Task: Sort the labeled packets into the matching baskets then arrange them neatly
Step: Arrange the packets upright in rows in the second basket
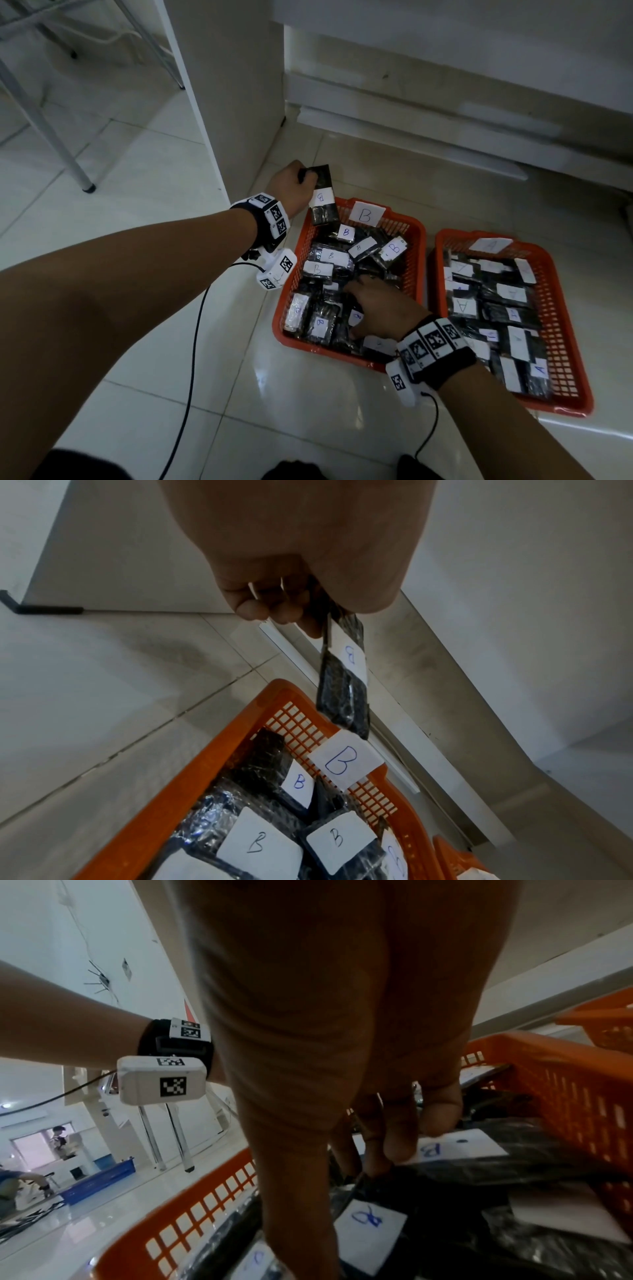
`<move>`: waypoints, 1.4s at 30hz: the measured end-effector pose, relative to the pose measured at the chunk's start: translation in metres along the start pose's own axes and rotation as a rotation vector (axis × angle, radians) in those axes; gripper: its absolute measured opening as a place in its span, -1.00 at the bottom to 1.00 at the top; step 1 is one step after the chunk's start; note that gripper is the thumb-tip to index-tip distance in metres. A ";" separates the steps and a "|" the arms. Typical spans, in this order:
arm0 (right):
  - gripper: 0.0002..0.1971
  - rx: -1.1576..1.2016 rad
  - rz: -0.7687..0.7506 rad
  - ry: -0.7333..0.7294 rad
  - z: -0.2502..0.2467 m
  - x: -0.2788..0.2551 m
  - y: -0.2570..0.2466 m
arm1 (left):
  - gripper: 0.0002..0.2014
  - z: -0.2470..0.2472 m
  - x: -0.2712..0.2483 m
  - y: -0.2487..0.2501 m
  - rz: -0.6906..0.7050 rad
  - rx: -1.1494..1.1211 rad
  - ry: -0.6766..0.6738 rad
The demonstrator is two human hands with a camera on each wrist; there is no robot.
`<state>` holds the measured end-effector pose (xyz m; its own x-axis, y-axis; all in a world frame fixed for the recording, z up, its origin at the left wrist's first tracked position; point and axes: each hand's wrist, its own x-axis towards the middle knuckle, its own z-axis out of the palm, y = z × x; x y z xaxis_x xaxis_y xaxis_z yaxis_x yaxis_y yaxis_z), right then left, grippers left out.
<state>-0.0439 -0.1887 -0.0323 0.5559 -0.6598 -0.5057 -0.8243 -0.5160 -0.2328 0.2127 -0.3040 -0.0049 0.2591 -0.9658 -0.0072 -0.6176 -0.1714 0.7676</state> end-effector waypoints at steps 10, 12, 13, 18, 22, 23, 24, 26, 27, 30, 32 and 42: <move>-0.13 -0.070 0.037 0.149 0.003 -0.005 0.003 | -0.70 0.000 0.002 -0.006 -0.007 -0.010 0.006; -0.32 0.000 0.020 0.147 -0.005 -0.003 0.005 | -0.70 -0.002 0.004 -0.008 -0.014 -0.012 0.013; -0.44 0.058 0.008 0.128 -0.011 -0.003 0.006 | -0.70 -0.003 0.005 -0.009 -0.018 -0.010 0.020; -0.72 0.480 -0.065 -0.006 -0.046 -0.007 0.020 | -0.72 -0.006 0.007 -0.009 -0.014 -0.014 0.038; -0.74 0.661 0.015 0.127 -0.069 -0.006 0.033 | -0.71 -0.009 0.011 -0.014 -0.024 -0.032 0.040; -0.72 0.711 0.056 0.191 -0.072 -0.003 0.035 | -0.71 -0.010 0.012 -0.015 -0.024 -0.028 0.045; -0.71 0.756 0.100 0.248 -0.073 0.001 0.037 | -0.71 -0.012 0.012 -0.016 -0.024 -0.024 0.051; -0.74 0.792 0.170 0.349 -0.072 0.009 0.040 | -0.71 -0.016 0.011 -0.018 -0.029 -0.030 0.065; -0.78 0.795 0.198 0.389 -0.070 0.014 0.041 | -0.71 -0.017 0.010 -0.020 -0.032 -0.037 0.072; -0.88 0.849 0.270 0.482 -0.061 0.028 0.043 | -0.72 -0.024 0.009 -0.027 -0.047 -0.040 0.088; -0.90 0.962 0.296 0.491 -0.054 0.034 0.041 | -0.74 -0.030 0.009 -0.033 -0.061 -0.042 0.095; -0.75 1.112 0.222 0.217 -0.045 0.019 0.025 | -0.71 -0.029 0.009 -0.034 -0.066 0.008 0.090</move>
<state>-0.0493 -0.2385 -0.0105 0.3046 -0.8113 -0.4990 -0.4858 0.3183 -0.8141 0.2573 -0.3015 -0.0124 0.3650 -0.9310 0.0001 -0.6025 -0.2361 0.7624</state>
